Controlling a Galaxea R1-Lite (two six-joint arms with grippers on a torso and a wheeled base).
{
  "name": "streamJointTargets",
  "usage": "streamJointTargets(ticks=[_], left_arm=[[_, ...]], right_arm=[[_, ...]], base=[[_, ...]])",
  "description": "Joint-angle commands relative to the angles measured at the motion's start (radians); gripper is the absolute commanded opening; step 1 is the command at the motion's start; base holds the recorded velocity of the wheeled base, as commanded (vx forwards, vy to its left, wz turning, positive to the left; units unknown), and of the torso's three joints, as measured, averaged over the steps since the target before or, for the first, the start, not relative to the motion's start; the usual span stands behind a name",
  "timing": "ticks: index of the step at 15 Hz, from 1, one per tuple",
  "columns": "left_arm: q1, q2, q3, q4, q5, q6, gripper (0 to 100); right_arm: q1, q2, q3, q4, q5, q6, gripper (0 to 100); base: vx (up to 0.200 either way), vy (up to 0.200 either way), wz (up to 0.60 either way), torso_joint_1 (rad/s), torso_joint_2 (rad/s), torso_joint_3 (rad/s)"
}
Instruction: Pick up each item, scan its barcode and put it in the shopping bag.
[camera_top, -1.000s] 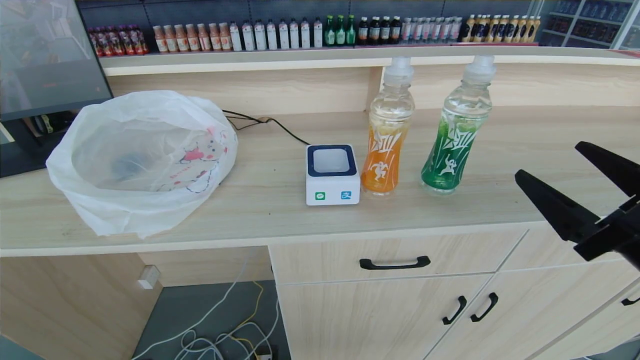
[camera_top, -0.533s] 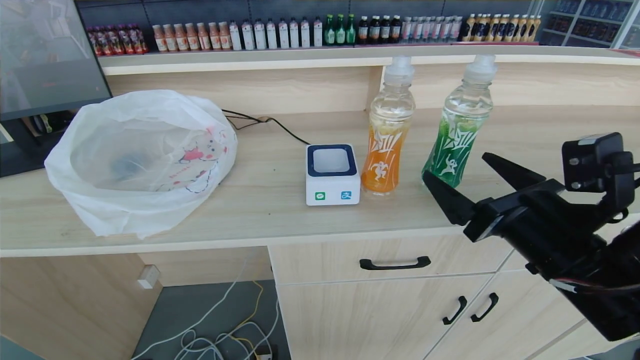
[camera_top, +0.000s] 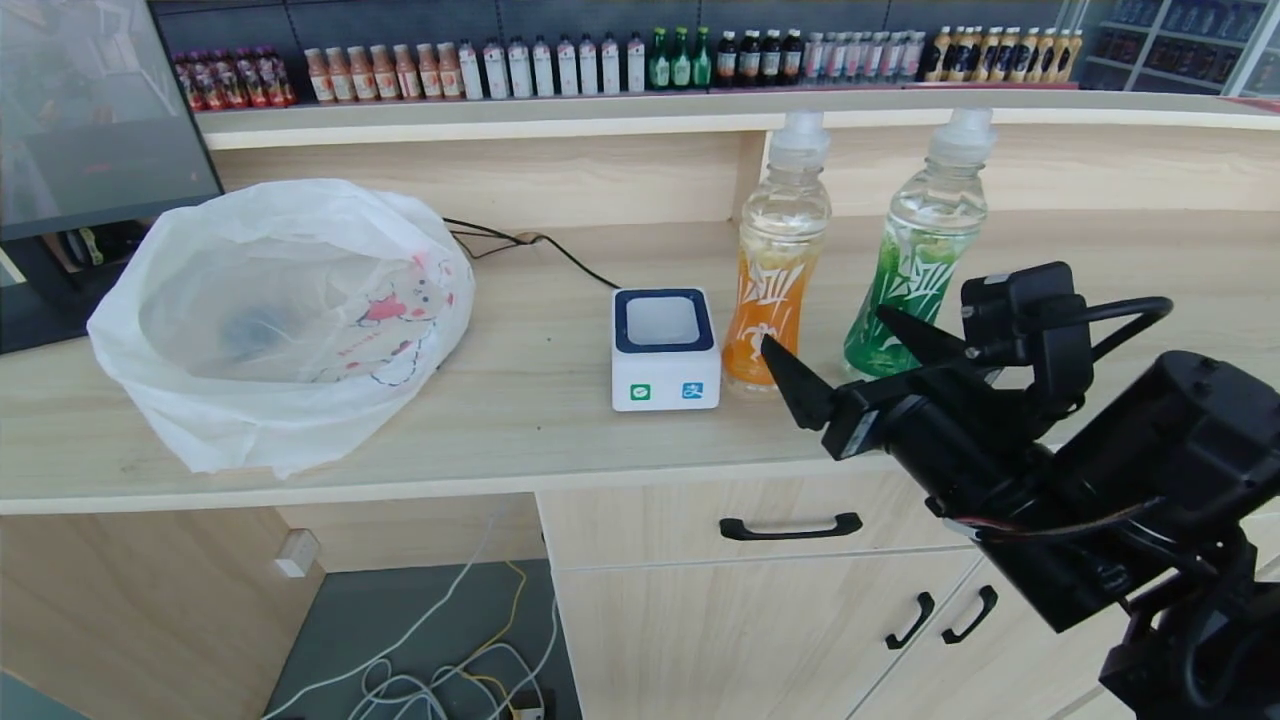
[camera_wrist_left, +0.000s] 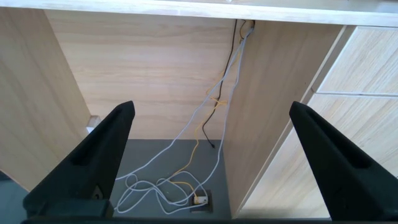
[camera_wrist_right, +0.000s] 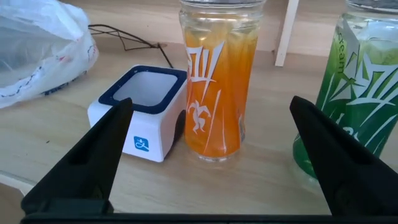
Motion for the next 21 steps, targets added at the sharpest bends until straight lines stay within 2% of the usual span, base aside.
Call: streamJointTargets(ticks=[1, 12, 15, 21], left_arm=[[-0.001, 0.0, 0.0, 0.0, 0.0, 0.0, 100], [-0.001, 0.0, 0.0, 0.0, 0.0, 0.0, 100], [-0.001, 0.0, 0.0, 0.0, 0.0, 0.0, 100], [-0.001, 0.0, 0.0, 0.0, 0.0, 0.0, 100]], right_arm=[[0.002, 0.005, -0.036, 0.001, -0.015, -0.002, 100], [-0.033, 0.071, -0.127, 0.046, -0.025, -0.01, 100], [-0.05, 0.088, -0.226, 0.164, -0.053, -0.01, 100], [-0.082, 0.139, -0.38, 0.291, -0.073, -0.007, 100]], base=[[0.0, 0.0, 0.0, 0.0, 0.0, 0.0], [0.0, 0.0, 0.0, 0.0, 0.0, 0.0], [0.0, 0.0, 0.0, 0.0, 0.0, 0.0], [0.0, 0.0, 0.0, 0.0, 0.0, 0.0]])
